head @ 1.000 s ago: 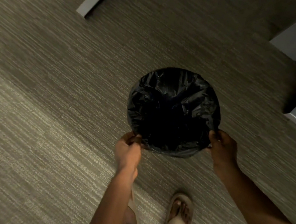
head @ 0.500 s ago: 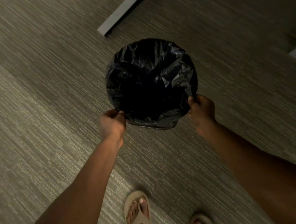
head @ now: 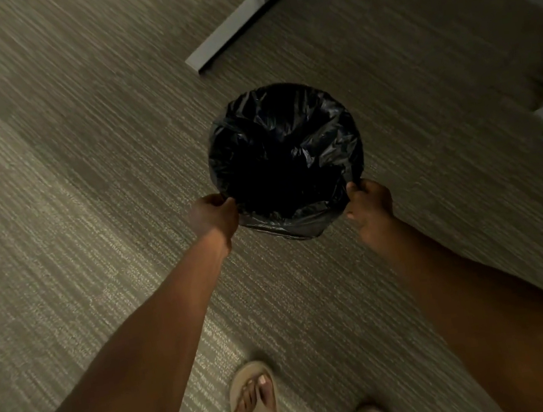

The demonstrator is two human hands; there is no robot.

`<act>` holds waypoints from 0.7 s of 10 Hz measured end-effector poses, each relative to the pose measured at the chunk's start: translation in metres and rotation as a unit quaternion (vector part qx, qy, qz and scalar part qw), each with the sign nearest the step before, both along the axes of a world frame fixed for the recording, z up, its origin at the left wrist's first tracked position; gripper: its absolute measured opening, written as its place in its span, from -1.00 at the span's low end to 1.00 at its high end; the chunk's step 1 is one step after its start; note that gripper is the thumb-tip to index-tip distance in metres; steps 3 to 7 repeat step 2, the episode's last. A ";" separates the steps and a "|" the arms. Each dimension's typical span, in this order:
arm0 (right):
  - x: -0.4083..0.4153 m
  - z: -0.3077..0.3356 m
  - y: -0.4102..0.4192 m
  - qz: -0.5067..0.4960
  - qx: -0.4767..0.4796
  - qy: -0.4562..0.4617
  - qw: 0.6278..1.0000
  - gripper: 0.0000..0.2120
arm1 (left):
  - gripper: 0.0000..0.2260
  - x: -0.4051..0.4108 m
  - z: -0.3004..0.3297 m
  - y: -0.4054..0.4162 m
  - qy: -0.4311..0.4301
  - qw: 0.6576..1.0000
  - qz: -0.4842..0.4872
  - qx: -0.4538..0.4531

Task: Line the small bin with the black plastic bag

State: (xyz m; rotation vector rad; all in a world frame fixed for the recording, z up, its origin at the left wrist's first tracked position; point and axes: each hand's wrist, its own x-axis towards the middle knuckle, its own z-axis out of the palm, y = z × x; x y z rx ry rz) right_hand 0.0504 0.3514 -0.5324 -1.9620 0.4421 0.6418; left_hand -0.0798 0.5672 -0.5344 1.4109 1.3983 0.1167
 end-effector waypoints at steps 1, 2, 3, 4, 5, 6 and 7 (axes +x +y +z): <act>-0.001 0.005 -0.002 0.019 -0.016 0.005 1.000 -0.72 | -0.76 -0.004 0.004 0.000 0.005 1.000 -0.010 -0.015; -0.003 0.012 -0.008 0.003 -0.043 -0.003 0.999 -0.50 | -0.63 -0.006 0.010 -0.006 0.000 1.000 -0.008 -0.015; -0.003 0.012 -0.008 0.003 -0.043 -0.003 0.999 -0.50 | -0.63 -0.006 0.010 -0.006 0.000 1.000 -0.008 -0.015; -0.003 0.012 -0.008 0.003 -0.043 -0.003 0.999 -0.50 | -0.63 -0.006 0.010 -0.006 0.000 1.000 -0.008 -0.015; -0.003 0.012 -0.008 0.003 -0.043 -0.003 0.999 -0.50 | -0.63 -0.006 0.010 -0.006 0.000 1.000 -0.008 -0.015; -0.003 0.012 -0.008 0.003 -0.043 -0.003 0.999 -0.50 | -0.63 -0.006 0.010 -0.006 0.000 1.000 -0.008 -0.015; -0.003 0.012 -0.008 0.003 -0.043 -0.003 0.999 -0.50 | -0.63 -0.006 0.010 -0.006 0.000 1.000 -0.008 -0.015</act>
